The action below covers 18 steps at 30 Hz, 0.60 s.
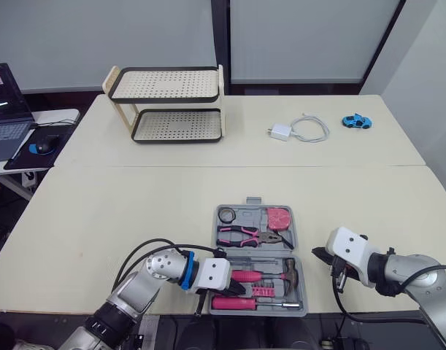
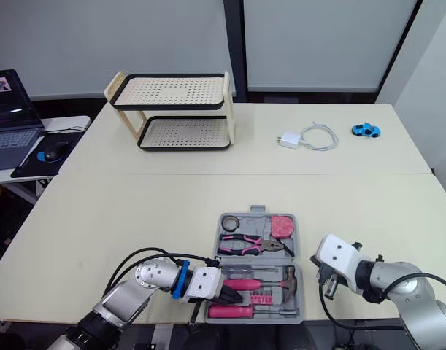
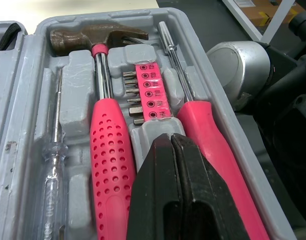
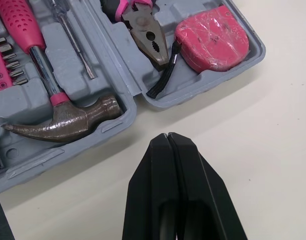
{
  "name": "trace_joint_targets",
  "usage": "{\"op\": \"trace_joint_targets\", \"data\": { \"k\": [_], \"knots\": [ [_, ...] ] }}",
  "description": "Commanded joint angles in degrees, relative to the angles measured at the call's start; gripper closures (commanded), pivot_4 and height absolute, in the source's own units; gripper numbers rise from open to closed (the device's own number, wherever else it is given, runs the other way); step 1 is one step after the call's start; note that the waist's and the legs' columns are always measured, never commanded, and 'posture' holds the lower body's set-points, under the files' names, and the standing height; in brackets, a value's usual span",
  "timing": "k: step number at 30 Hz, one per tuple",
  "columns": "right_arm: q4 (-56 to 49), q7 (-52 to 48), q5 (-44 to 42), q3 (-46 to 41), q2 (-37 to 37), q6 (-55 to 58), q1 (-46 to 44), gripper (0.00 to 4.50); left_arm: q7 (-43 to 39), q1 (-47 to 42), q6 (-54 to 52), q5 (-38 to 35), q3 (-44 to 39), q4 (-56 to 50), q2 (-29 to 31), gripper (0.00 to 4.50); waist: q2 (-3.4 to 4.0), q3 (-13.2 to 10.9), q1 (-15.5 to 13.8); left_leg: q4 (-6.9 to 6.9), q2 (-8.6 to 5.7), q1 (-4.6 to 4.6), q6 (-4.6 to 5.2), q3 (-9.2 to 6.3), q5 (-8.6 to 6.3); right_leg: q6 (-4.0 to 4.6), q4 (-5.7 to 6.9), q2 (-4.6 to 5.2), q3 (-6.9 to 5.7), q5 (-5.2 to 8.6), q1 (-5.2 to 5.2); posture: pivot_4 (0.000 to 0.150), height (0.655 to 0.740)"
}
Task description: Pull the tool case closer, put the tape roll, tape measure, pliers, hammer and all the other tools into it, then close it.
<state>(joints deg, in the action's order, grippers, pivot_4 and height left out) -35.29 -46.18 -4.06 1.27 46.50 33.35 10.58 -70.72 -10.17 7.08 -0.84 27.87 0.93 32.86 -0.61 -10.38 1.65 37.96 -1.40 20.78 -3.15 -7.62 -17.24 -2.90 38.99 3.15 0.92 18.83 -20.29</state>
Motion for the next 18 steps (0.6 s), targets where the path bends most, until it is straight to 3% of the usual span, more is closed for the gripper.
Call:
{"op": "trace_joint_targets", "data": {
  "k": [1, 4, 7, 12, 18],
  "knots": [
    [-1.97, -0.09, -1.01, -0.88, 0.64, 0.28, -0.07, 4.5, 1.13, -0.4, -0.21, 2.83, 1.09, 1.49, 0.28, 4.48, 0.01, 0.01, 0.0, 0.0, 0.0, 0.0, 0.0, 0.0, 0.0, 0.0, 0.0, 0.0, 0.0, 0.0, 0.0, 0.15, 0.74],
    [-2.26, -1.28, -6.3, -3.59, -0.55, 5.83, -0.88, 4.5, 1.32, -0.43, -0.75, 3.14, 1.27, 1.55, 0.42, 4.48, 0.02, 0.02, -0.01, 0.01, 0.0, -0.01, 0.0, 0.0, 0.0, 0.0, 0.0, 0.0, 0.0, 0.0, 0.02, 0.15, 0.74],
    [-1.82, -2.36, -16.24, -8.54, -2.85, 16.55, -4.49, 3.94, 1.36, -0.63, -1.21, 3.41, 1.44, 1.68, 0.44, 4.5, 0.06, 0.04, -0.02, 0.02, 0.02, -0.03, 0.0, 0.0, 0.0, 0.0, 0.0, 0.01, 0.01, 0.0, 0.06, 0.15, 0.74],
    [4.03, 0.48, -22.4, -9.94, -4.04, 29.15, -13.23, 2.17, 1.45, -0.92, -1.85, 3.7, 1.76, 1.78, 0.45, 4.5, 0.15, 0.14, -0.03, 0.02, 0.01, -0.07, 0.01, -0.02, 0.0, -0.01, 0.0, 0.01, 0.01, -0.01, 0.1, 0.15, 0.74],
    [15.16, 9.69, -22.99, -8.81, -12.7, 39.1, -25.97, 0.02, 1.71, -1.6, -5.35, 4.2, 3.22, -0.31, -0.54, 4.5, 0.39, 0.29, -0.16, 0.02, -0.03, -0.05, 0.01, -0.01, 0.0, -0.01, 0.0, 0.03, 0.04, -0.01, 0.07, 0.15, 0.74]
  ]
}}
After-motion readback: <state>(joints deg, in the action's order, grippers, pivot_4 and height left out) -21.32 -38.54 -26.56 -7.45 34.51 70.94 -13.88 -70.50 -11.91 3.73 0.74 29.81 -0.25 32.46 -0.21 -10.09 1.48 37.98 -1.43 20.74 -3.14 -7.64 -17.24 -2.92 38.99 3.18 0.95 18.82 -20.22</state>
